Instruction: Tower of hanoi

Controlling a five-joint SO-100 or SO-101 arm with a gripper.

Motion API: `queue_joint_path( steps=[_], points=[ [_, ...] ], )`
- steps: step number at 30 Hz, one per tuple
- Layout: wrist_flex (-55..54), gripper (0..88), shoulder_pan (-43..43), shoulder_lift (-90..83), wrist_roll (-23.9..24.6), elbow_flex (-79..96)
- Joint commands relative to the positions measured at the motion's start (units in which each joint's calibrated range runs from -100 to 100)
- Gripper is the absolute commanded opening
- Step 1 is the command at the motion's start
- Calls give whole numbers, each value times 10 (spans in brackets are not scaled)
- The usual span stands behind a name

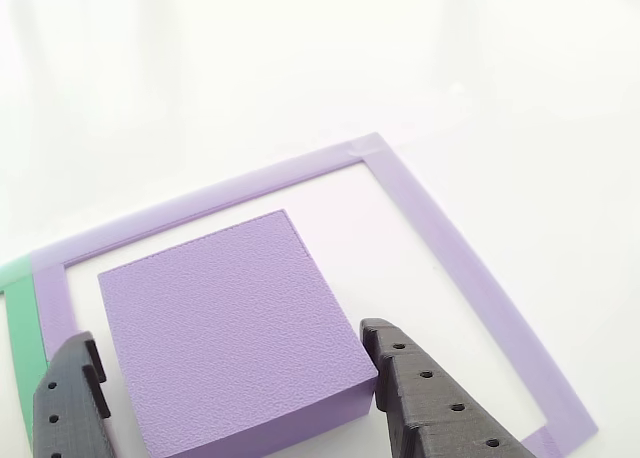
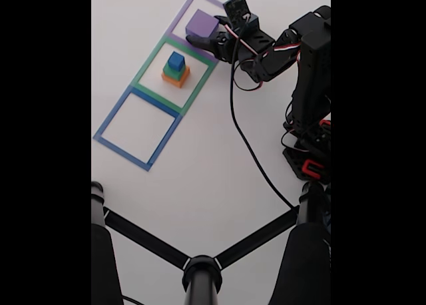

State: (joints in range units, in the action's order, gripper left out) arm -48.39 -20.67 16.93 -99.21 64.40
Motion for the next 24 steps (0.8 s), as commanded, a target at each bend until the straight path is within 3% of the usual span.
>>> queue_joint_path(
  steps=[1, 24],
  points=[
    [-8, 251, 2, -7, -8, -9],
    [64, 214, -7, -68, -8, -10]
  ],
)
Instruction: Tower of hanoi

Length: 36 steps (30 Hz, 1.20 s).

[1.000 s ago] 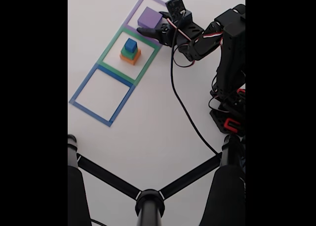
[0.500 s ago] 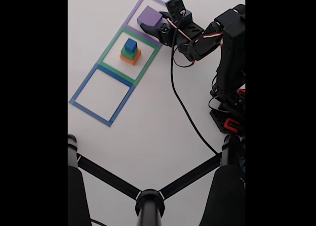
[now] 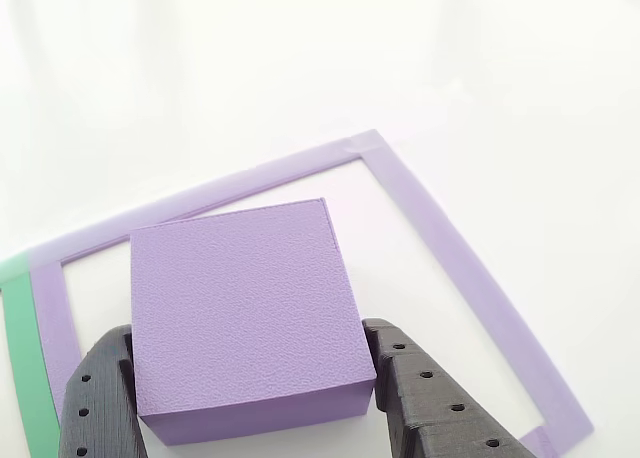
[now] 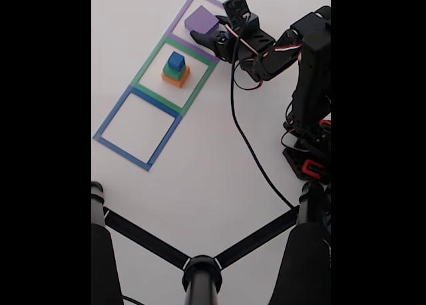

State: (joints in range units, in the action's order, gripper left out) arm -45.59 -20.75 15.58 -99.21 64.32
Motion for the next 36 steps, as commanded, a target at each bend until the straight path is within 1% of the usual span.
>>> queue_joint_path(
  steps=[1, 4, 5, 6, 9, 13, 17, 22, 29, 36],
  points=[
    [53, 214, -6, -69, -8, -12],
    [135, 213, -3, -128, -8, -30],
    [179, 213, -3, -151, -8, -40],
    [245, 213, -3, -182, -8, -56],
    [372, 213, 0, -254, -8, -89],
    [574, 210, 4, -347, -8, -157],
    [743, 206, 16, -413, -8, -243],
    [907, 207, 33, -454, -8, -375],
    [1155, 209, 57, -457, -8, -627],
    [1331, 211, 115, -459, -1, -823]
  ],
)
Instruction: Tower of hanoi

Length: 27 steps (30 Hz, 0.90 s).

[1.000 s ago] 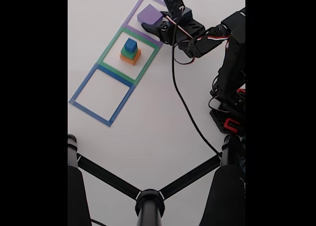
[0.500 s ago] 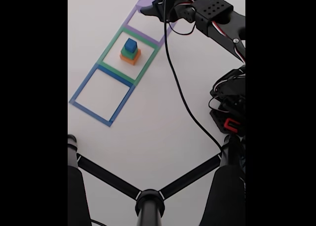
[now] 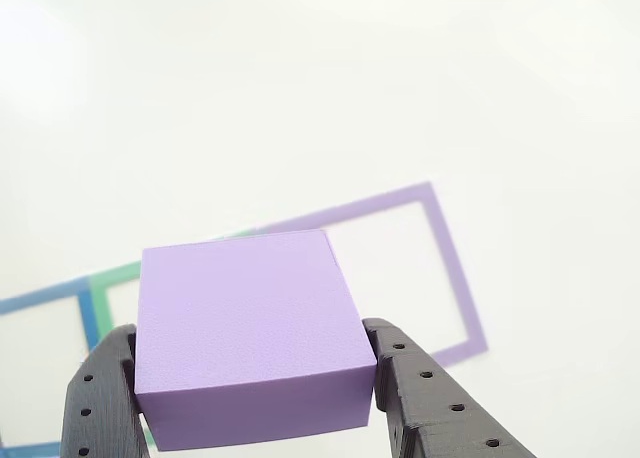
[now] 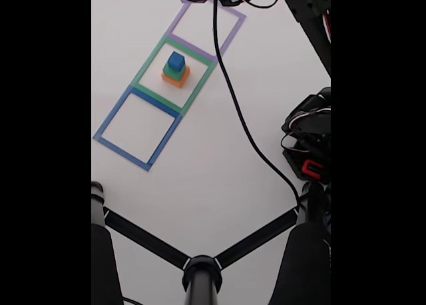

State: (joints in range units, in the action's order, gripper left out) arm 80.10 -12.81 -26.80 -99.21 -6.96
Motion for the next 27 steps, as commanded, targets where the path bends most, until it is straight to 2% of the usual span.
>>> queue_joint_path(
  steps=[1, 10, 14, 17, 20, 27],
  points=[
    [88, 211, 45, -38, 1, -123],
    [131, 215, 161, -88, 44, -137],
    [150, 215, 212, -116, 42, -128],
    [153, 214, 246, -140, 22, -102],
    [133, 216, 267, -174, -8, -34],
    [36, 216, 289, -243, -8, 186]
  ],
)
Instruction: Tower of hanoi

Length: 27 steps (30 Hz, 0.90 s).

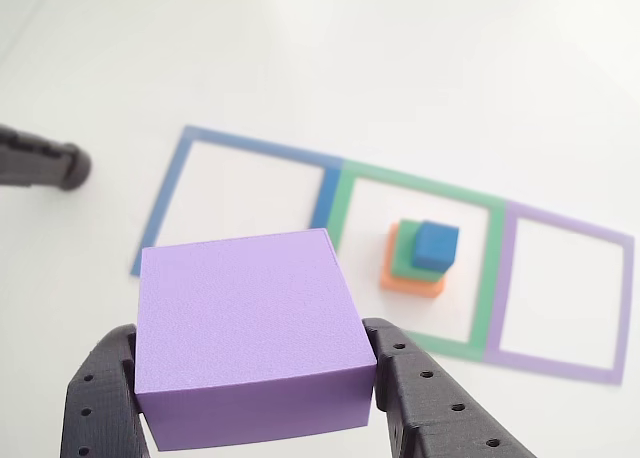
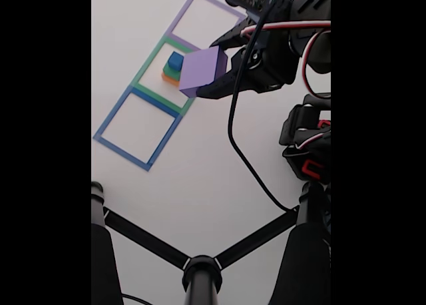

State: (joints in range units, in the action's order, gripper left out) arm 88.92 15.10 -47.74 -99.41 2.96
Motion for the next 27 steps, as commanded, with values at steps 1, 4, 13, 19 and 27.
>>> queue_joint_path(
  steps=[1, 4, 13, 19, 27],
  points=[
    [-76, 216, 13, -40, -6, 123],
    [-178, 215, 17, -54, -6, 241],
    [-550, 215, 14, -54, -6, 557],
    [-750, 215, 22, -25, -6, 685],
    [-1016, 215, 23, 94, -6, 791]
  ],
)
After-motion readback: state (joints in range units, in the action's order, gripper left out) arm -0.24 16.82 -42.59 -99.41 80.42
